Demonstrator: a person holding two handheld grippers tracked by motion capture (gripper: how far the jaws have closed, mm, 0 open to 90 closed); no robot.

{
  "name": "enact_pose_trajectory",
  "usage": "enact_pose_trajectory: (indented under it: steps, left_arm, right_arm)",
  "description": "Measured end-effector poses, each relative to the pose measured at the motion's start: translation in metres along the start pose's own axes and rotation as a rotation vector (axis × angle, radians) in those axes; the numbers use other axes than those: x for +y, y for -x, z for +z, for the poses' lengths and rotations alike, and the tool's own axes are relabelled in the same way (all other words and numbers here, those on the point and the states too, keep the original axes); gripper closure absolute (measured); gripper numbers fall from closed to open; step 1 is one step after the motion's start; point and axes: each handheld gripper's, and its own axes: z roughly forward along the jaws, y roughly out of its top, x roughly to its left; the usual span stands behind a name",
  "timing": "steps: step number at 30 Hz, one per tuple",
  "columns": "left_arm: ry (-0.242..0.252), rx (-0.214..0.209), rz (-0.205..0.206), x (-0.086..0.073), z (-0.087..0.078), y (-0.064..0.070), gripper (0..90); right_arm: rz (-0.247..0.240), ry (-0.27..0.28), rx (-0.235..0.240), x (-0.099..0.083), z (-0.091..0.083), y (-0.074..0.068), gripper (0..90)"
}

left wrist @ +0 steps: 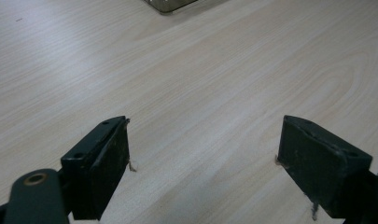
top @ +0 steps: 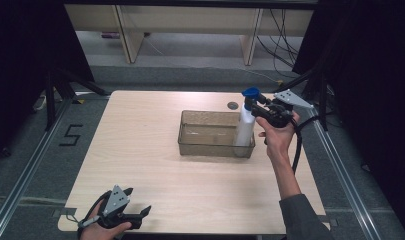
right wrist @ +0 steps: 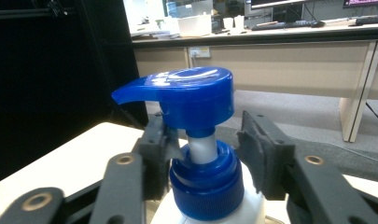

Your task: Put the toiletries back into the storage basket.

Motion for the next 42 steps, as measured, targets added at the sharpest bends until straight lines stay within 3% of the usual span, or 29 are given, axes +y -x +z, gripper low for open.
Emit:
enact_pose_trajectory:
  steps: [5,6,8,10,11,15,16,18,25,30,33,35,42]
  left_arm:
    - [0.001,0.0,-0.001,0.0,0.0,0.0,16.0]
    - [0.0,0.0,0.0,0.0,0.0,0.0,16.0]
    - [0.001,0.0,-0.001,0.0,0.0,0.0,16.0]
    - [0.001,0.001,0.0,0.0,0.0,0.0,16.0]
    - [0.002,0.001,-0.001,0.0,0.0,0.0,15.9]
    - [0.001,0.0,0.0,0.0,0.0,0.0,16.0]
    - [0.001,0.0,0.0,0.0,0.0,0.0,16.0]
    - [0.001,0.0,0.001,0.0,0.0,0.0,16.0]
    - [0.01,0.001,-0.008,0.0,0.001,0.0,15.9]
    - [0.001,0.002,0.001,0.0,0.0,0.0,15.8]
    - [0.0,0.005,0.009,0.0,0.0,0.0,15.8]
    - [0.0,0.001,0.005,0.0,0.0,0.001,15.8]
    - [0.003,0.003,0.001,0.0,0.0,0.001,15.8]
  right_arm:
    - [0.003,-0.009,0.004,0.001,-0.002,0.0,49.0]
    - [0.025,-0.008,0.014,-0.001,-0.003,-0.002,43.8]
    - [0.023,-0.002,0.032,-0.001,-0.002,-0.002,41.5]
    - [0.023,-0.011,0.022,-0.002,-0.003,-0.002,36.6]
    - [0.05,-0.021,0.013,-0.002,-0.003,-0.003,33.4]
    - [0.033,-0.024,0.01,-0.003,-0.004,-0.001,32.4]
    - [0.055,-0.022,0.019,-0.004,-0.006,-0.002,31.5]
    - [0.04,-0.022,0.014,-0.005,-0.006,-0.001,31.3]
    - [0.067,-0.013,-0.009,-0.007,-0.018,0.0,29.8]
    - [0.061,-0.009,-0.018,-0.008,-0.025,0.002,29.1]
    - [0.1,-0.031,-0.004,-0.012,-0.031,0.0,27.1]
    - [0.075,-0.027,-0.003,-0.012,-0.031,0.002,27.1]
    - [0.087,-0.015,0.009,-0.013,-0.039,-0.003,27.1]
